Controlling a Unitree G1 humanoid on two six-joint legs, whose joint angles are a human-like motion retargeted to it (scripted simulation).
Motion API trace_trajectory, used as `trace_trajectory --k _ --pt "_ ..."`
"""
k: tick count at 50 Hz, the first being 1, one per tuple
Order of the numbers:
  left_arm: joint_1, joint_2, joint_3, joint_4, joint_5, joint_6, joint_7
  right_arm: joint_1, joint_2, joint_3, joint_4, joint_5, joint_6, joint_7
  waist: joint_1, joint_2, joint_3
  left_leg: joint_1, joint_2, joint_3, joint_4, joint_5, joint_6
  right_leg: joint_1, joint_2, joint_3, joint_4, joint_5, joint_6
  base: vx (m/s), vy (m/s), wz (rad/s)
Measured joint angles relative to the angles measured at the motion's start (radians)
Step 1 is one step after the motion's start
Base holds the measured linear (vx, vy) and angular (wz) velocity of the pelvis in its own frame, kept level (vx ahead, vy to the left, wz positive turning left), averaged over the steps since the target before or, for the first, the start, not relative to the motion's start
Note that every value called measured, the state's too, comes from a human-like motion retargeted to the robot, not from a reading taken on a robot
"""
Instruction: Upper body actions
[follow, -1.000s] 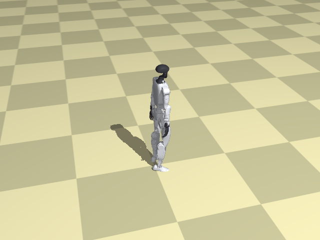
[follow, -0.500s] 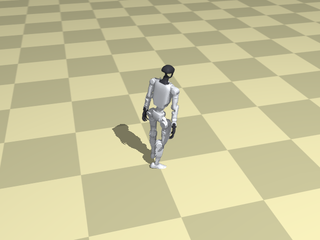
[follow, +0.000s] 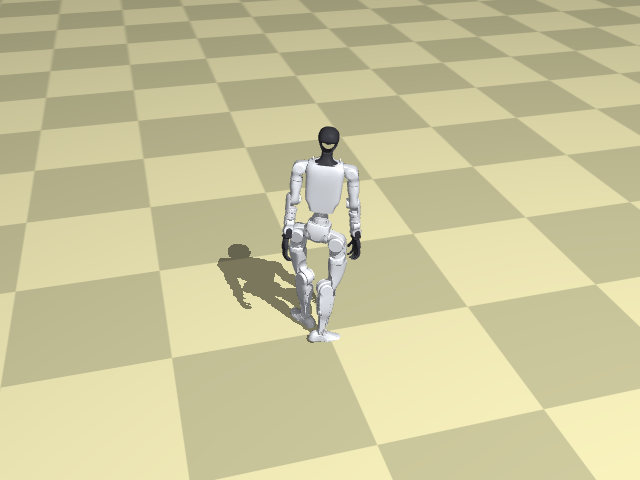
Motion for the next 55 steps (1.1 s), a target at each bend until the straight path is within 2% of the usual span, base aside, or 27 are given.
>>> trace_trajectory --k 5,7,10,13,15,17,20,25,28,30,32,33,40,55 --pt "-0.022 0.003 -0.026 -0.051 0.021 -0.003 0.003 0.022 0.012 0.007 -0.007 0.021 -0.028 0.023 0.027 -0.012 0.011 0.005 -0.020 -0.066 0.017 -0.042 0.011 0.048 -0.032 -0.068 0.031 0.024 0.027 0.22 0.23 0.60" --pt "-0.036 0.003 -0.036 -0.082 0.013 -0.011 0.001 0.024 0.010 0.017 0.009 -0.007 -0.027 -0.013 0.018 -0.006 0.011 0.011 -0.024 -0.095 0.016 -0.056 0.020 0.076 -0.039 -0.110 0.065 0.059 0.015 0.33 0.27 0.95" --pt "-0.060 0.007 -0.050 -0.100 0.003 -0.019 -0.002 0.029 0.003 0.031 0.027 -0.049 -0.020 -0.059 -0.011 0.029 0.011 0.019 0.000 -0.132 0.017 -0.067 0.031 0.104 -0.038 -0.123 0.132 0.142 -0.041 0.27 0.21 1.07" --pt "-0.103 0.021 -0.069 -0.096 -0.003 -0.024 -0.003 0.032 -0.005 0.042 0.045 -0.056 -0.013 -0.106 -0.039 0.088 0.024 0.030 0.061 -0.183 0.022 -0.072 0.035 0.114 -0.032 -0.089 0.243 0.189 -0.142 0.25 0.17 1.11" --pt "-0.143 0.041 -0.083 -0.086 -0.006 -0.025 -0.008 0.022 -0.007 0.047 0.062 -0.045 -0.010 -0.134 -0.048 0.102 0.045 0.041 0.082 -0.207 0.023 -0.074 0.039 0.085 -0.066 0.011 0.361 0.164 -0.115 0.18 0.02 0.88" --pt "-0.174 0.063 -0.093 -0.083 0.001 -0.023 -0.015 0.011 -0.002 0.047 0.071 -0.033 -0.008 -0.149 -0.059 0.086 0.069 0.047 0.075 -0.232 0.021 -0.072 0.045 -0.004 -0.097 0.227 0.478 0.105 -0.057 0.17 -0.01 0.93" --pt "-0.208 0.088 -0.101 -0.091 0.009 -0.019 -0.011 0.004 0.009 0.051 0.068 -0.015 -0.012 -0.157 -0.079 0.051 0.091 0.040 0.062 -0.265 0.022 -0.063 0.053 -0.127 -0.039 0.538 0.509 0.022 0.021 0.10 -0.12 1.06" --pt "-0.219 0.096 -0.103 -0.098 -0.002 -0.024 -0.018 0.018 0.017 0.068 0.042 -0.035 -0.028 -0.131 -0.146 0.003 0.091 0.019 0.028 -0.348 0.029 -0.047 0.061 -0.170 0.028 0.665 0.327 -0.098 0.066 0.15 -0.13 1.32" --pt "-0.217 0.090 -0.108 -0.092 -0.001 -0.028 -0.023 0.023 0.017 0.077 0.045 -0.051 -0.024 -0.108 -0.153 -0.037 0.101 0.032 -0.016 -0.386 0.035 -0.050 0.064 -0.173 0.038 0.734 0.205 -0.118 0.099 0.17 -0.11 1.02" --pt "-0.210 0.090 -0.112 -0.081 0.005 -0.035 -0.036 0.029 0.019 0.084 0.053 -0.057 -0.013 -0.089 -0.145 -0.055 0.109 0.050 -0.035 -0.408 0.040 -0.054 0.062 -0.160 0.050 0.747 0.147 -0.061 0.027 0.20 -0.10 0.65" --pt "-0.204 0.094 -0.115 -0.061 0.018 -0.042 -0.062 0.026 0.024 0.085 0.066 -0.064 0.003 -0.067 -0.114 -0.068 0.105 0.056 -0.046 -0.421 0.047 -0.058 0.057 -0.132 0.037 0.704 0.150 -0.107 0.043 0.18 -0.07 0.59" --pt "-0.204 0.098 -0.121 -0.050 0.023 -0.041 -0.071 0.023 0.028 0.076 0.070 -0.070 0.011 -0.056 -0.124 -0.072 0.105 0.055 -0.054 -0.455 0.054 -0.057 0.057 -0.113 0.029 0.655 0.138 -0.105 0.050 0.14 -0.06 1.02" --pt "-0.161 0.083 -0.096 0.007 0.003 -0.029 -0.037 0.019 0.040 0.079 0.025 -0.093 0.010 -0.033 -0.112 -0.060 0.072 0.056 -0.054 -0.509 0.073 -0.060 0.044 -0.054 0.048 0.586 0.084 -0.109 0.039 0.11 -0.06 0.59" --pt "-0.111 0.047 -0.078 -0.020 -0.009 -0.027 -0.038 -0.006 0.066 0.115 -0.032 -0.088 -0.007 0.010 -0.095 -0.051 0.031 0.045 -0.039 -0.525 0.065 -0.047 0.023 -0.043 0.071 0.551 0.058 -0.118 0.015 -0.01 -0.05 0.11"
